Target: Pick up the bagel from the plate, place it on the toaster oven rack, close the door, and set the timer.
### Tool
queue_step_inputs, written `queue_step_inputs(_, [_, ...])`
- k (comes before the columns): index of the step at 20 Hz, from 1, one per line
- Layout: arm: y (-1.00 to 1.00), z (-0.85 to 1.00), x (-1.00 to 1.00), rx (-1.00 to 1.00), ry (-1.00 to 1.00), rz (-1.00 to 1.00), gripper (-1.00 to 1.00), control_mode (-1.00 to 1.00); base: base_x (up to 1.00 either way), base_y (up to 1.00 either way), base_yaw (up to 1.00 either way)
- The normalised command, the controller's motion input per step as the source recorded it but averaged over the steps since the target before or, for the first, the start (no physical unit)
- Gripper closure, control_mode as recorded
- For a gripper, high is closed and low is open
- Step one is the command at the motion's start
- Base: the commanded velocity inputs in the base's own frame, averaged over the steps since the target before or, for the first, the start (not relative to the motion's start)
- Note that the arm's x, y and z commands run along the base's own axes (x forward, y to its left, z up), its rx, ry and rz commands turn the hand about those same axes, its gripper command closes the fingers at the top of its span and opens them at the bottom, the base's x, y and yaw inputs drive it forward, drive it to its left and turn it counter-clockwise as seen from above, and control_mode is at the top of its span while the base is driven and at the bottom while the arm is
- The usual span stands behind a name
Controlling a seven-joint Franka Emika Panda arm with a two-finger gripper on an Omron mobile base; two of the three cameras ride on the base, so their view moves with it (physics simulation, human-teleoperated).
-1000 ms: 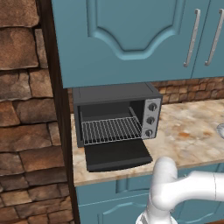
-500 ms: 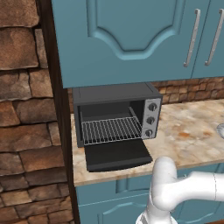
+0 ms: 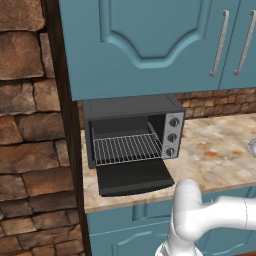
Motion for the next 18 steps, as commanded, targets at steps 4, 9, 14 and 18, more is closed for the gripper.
queue_step_inputs(4, [0.00, -0.05, 0.15, 0.00, 0.00, 0.00, -1.00, -1.00, 0.00, 0.00, 0.00])
queue_step_inputs(9, [0.00, 0.00, 0.11, 0.00, 0.00, 0.00, -1.00, -1.00, 0.00, 0.00, 0.00])
queue_step_inputs(14, [-0.01, -0.09, 0.11, 0.00, 0.00, 0.00, -1.00, -1.00, 0.00, 0.00, 0.00])
queue_step_inputs(18, [0.00, -0.11, 0.08, 0.00, 0.00, 0.00, -1.00, -1.00, 0.00, 0.00, 0.00])
